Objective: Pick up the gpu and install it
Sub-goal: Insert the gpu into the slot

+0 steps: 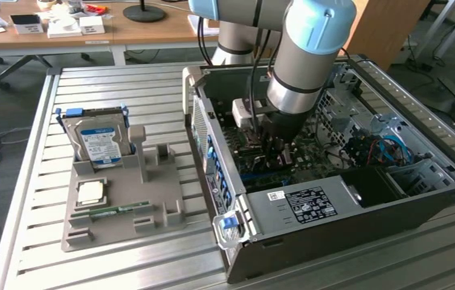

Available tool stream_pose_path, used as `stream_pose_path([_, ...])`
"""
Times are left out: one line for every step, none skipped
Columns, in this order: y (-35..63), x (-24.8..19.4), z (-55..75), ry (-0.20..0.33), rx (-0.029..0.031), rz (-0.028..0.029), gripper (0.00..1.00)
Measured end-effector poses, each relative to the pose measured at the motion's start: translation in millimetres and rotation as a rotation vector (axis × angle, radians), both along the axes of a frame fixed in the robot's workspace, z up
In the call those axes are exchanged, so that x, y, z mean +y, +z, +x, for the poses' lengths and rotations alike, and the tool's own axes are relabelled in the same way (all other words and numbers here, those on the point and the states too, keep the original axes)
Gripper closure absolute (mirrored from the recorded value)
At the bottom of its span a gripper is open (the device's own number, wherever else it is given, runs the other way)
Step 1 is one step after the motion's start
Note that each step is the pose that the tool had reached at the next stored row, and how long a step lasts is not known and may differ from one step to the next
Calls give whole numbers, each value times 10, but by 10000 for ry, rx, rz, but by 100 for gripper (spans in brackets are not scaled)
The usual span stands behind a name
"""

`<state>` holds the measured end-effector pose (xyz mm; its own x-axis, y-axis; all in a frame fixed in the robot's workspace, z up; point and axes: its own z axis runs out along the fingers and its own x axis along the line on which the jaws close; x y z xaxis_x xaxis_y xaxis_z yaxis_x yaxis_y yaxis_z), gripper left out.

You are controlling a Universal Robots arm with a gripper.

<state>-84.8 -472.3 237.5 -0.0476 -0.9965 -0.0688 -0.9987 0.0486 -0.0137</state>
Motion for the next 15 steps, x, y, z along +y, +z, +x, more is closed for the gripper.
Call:
stream_pose_path([-6, 0, 0, 0, 0, 1, 73])
stream_pose_path([-13, 0, 0, 0, -2, 2, 73])
stream_pose_path([-16, 0, 0, 1, -1, -1, 73])
stream_pose_path([-19, -1, 0, 1, 0, -4, 73])
stream_pose_path([-19, 0, 0, 1, 0, -3, 73])
stream_pose_path([-20, 0, 0, 1, 0, -2, 73])
stream_pose_path([-23, 0, 0, 1, -1, 0, 73])
stream_pose_path([-28, 0, 1, 1, -1, 1, 73])
stream_pose_path([-33, 0, 1, 1, 0, -1, 73])
stream_pose_path([-35, 0, 1, 1, 0, -2, 73])
stream_pose_path([-35, 0, 0, 1, 0, -2, 73])
stream_pose_path([-36, 0, 0, 0, 0, -2, 73])
stream_pose_path([-37, 0, 0, 0, -1, 0, 73])
stream_pose_path([-37, 0, 0, 0, -2, 1, 73])
stream_pose_path([-37, 0, 0, 1, -1, 2, 73])
